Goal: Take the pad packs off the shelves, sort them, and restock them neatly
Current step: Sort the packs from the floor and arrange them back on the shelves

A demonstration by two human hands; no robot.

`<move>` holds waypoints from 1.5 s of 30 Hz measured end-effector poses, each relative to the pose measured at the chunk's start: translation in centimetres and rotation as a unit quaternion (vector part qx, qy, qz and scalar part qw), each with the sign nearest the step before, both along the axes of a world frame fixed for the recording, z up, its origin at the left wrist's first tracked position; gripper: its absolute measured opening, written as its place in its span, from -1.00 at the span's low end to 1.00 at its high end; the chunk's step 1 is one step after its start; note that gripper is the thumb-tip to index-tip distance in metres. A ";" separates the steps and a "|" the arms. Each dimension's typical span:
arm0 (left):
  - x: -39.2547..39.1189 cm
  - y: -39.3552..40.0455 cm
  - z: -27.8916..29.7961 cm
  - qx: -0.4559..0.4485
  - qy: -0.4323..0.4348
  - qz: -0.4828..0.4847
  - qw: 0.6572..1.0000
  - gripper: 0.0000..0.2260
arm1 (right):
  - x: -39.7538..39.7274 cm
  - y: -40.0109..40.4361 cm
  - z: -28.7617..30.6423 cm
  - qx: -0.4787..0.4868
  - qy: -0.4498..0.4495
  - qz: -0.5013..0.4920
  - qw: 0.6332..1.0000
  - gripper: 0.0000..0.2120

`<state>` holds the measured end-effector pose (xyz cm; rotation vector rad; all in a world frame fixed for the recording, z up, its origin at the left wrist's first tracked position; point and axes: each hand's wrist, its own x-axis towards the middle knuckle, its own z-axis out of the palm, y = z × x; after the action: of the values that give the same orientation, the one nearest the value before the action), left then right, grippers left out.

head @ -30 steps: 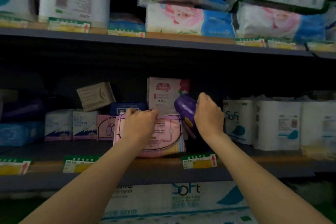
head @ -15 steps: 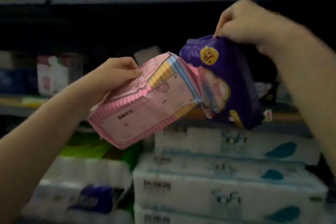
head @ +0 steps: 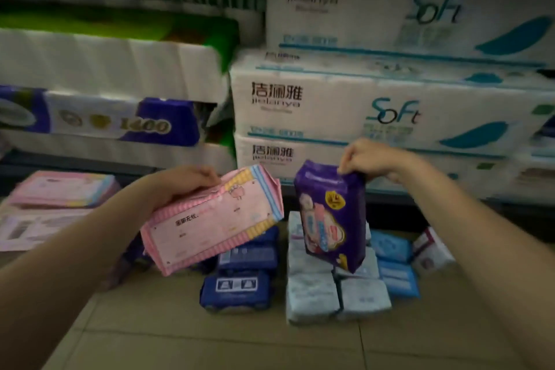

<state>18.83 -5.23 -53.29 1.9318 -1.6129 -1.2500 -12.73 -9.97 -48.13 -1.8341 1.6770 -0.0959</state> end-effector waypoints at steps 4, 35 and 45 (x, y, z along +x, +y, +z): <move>-1.0 0.5 -4.1 0.077 0.057 0.068 0.993 -0.82 | -0.5 -0.3 -7.5 0.010 -0.006 -0.070 0.998 -0.74; 14.5 11.7 -4.9 0.071 0.193 0.349 0.914 -0.83 | 20.7 3.9 -12.3 0.011 -0.110 0.223 0.968 -0.34; 19.6 16.4 -6.6 0.070 0.051 0.342 0.936 -0.87 | 29.2 9.6 -21.0 -0.055 0.005 0.385 0.921 -0.50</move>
<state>38.46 11.17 -59.93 2.1849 -0.6917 -1.1435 16.50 -0.36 -69.12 -2.4457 0.8607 0.1582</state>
